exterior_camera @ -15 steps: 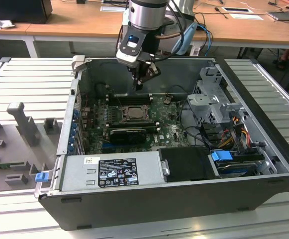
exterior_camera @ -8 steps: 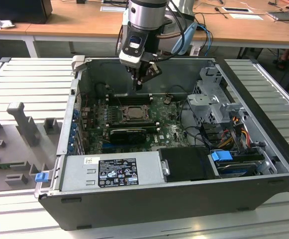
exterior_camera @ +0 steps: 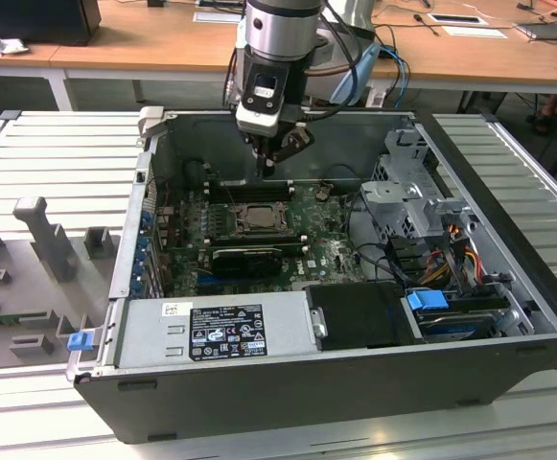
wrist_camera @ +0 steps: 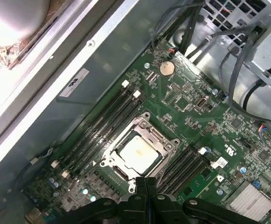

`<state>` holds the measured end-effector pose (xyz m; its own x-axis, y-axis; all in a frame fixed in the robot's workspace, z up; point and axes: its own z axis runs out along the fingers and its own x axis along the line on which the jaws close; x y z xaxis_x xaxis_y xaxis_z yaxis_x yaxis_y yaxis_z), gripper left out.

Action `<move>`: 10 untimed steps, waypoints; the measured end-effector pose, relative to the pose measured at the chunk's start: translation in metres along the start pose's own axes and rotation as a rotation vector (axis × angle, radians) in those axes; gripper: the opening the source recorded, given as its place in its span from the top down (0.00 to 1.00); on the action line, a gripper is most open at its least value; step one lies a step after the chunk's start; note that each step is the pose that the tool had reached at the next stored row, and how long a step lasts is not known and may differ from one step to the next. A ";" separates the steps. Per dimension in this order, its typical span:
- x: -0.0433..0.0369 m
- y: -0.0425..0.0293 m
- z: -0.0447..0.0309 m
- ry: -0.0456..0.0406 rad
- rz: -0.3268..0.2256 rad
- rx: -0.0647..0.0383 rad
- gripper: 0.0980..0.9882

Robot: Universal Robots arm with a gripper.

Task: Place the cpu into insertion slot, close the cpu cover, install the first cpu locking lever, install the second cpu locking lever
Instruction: 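Install the first cpu locking lever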

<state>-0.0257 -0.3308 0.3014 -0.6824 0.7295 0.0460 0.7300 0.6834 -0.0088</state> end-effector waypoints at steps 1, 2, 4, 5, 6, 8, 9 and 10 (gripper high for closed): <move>0.0000 0.0000 0.0002 -0.0002 -0.028 0.001 0.99; 0.0000 0.0000 0.0003 -0.0004 -0.049 0.002 0.99; 0.0000 0.0000 0.0005 -0.0009 -0.111 0.005 0.99; 0.0000 -0.0001 0.0005 -0.0011 -0.140 0.006 0.99; 0.0000 -0.0001 0.0005 -0.0013 -0.152 0.007 0.99; -0.0001 -0.0002 0.0005 -0.0015 -0.188 0.009 0.99; -0.0001 -0.0002 0.0006 -0.0017 -0.216 0.010 0.99; -0.0001 -0.0002 0.0006 -0.0020 -0.232 0.011 0.99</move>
<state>-0.0258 -0.3310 0.3008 -0.8323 0.5525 0.0461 0.5527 0.8333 -0.0086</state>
